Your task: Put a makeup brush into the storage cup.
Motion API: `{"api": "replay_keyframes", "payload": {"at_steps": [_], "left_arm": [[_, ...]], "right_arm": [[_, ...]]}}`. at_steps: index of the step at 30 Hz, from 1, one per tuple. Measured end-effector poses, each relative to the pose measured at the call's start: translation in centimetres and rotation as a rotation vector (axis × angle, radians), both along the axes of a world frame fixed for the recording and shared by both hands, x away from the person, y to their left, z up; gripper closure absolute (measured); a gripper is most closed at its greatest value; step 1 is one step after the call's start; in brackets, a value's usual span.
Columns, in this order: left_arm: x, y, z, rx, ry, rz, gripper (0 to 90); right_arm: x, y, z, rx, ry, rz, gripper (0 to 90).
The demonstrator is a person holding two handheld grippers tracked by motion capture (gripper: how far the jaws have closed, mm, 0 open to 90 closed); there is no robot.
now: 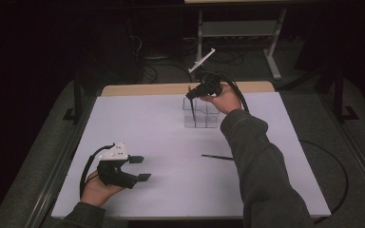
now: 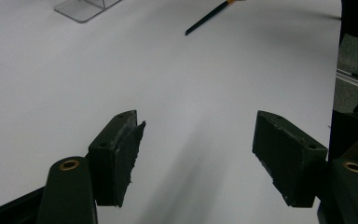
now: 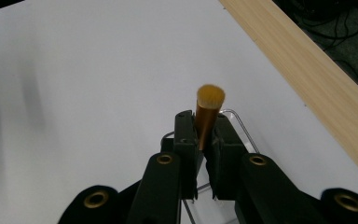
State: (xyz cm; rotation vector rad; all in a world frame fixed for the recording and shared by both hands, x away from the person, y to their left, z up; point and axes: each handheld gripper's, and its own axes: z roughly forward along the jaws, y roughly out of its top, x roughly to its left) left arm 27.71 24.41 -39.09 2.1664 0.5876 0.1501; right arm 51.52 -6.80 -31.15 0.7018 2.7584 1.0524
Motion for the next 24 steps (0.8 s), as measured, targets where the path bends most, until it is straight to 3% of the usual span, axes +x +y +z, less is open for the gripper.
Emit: {"api": "replay_keyframes", "payload": {"at_steps": [8, 17, 18, 19, 24], "left_arm": [[0.2, 0.0, 0.0, 0.014, -0.016, -0.016, 31.1], [0.1, 0.0, -0.1, 0.009, -0.007, -0.008, 31.1], [0.1, 0.0, -0.1, 0.010, -0.006, -0.008, 31.0], [0.1, 0.0, -0.1, 0.011, -0.005, -0.009, 30.9], [0.0, -0.1, -0.1, 0.011, -0.001, -0.008, 30.9]], "right_arm": [[0.0, 0.1, -0.5, -0.005, 0.011, -0.002, 81.8], [-0.1, 0.0, -0.8, -0.007, 0.026, -0.006, 81.2], [-0.1, -0.1, -0.9, -0.011, 0.031, -0.006, 79.8], [-0.2, -0.1, -1.0, -0.012, 0.041, -0.016, 72.9], [-0.4, -0.3, -1.1, -0.018, 0.039, -0.026, 66.9]]}}
